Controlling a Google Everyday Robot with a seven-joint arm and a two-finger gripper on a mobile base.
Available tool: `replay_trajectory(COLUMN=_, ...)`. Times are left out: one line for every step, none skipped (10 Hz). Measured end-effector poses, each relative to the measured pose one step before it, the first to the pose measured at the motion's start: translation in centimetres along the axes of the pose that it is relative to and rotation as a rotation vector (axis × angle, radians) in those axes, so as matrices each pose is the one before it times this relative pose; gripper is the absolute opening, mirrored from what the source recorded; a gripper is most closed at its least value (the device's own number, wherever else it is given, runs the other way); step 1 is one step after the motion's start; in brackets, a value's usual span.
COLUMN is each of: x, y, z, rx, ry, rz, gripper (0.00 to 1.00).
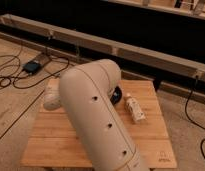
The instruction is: Wipe the white sponge on the table
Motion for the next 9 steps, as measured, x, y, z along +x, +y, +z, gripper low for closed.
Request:
replay_trajectory(x=-0.058, y=0.774, z=0.270, rx=0.00434, ry=-0.01052, rz=0.01156, gripper=0.00)
replay_trajectory(x=0.331, y=1.210, z=0.172, rx=-0.00286, ry=-0.00441, rz=0.01219, gripper=0.00)
replay_trajectory(x=0.592, y=0.867, z=-0.218, rx=-0.00834, ry=0.00062, rz=0.00203, gripper=0.00)
replay_trajectory(x=0.734, y=0.760, z=-0.422, rx=-0.01152, ry=0.00378, rz=-0.00199, gripper=0.00)
replay_trajectory(x=1.012, y=0.865, z=-0.679, rx=-0.01712, ry=0.00561, rz=-0.00661, gripper=0.00)
replay_trajectory(x=1.321, y=0.771, z=-0.946, rx=-0.02034, ry=0.01037, rz=-0.01163, gripper=0.00)
replay_trajectory(x=0.799, y=0.281, z=-0.533, rx=-0.00954, ry=0.00704, rz=-0.00851, gripper=0.00)
replay_trajectory(x=1.222, y=0.165, z=-0.905, rx=-0.01571, ry=0.01250, rz=-0.01850, gripper=0.00)
replay_trajectory(x=0.913, y=-0.364, z=-0.612, rx=-0.00800, ry=0.01165, rz=-0.01782, gripper=0.00)
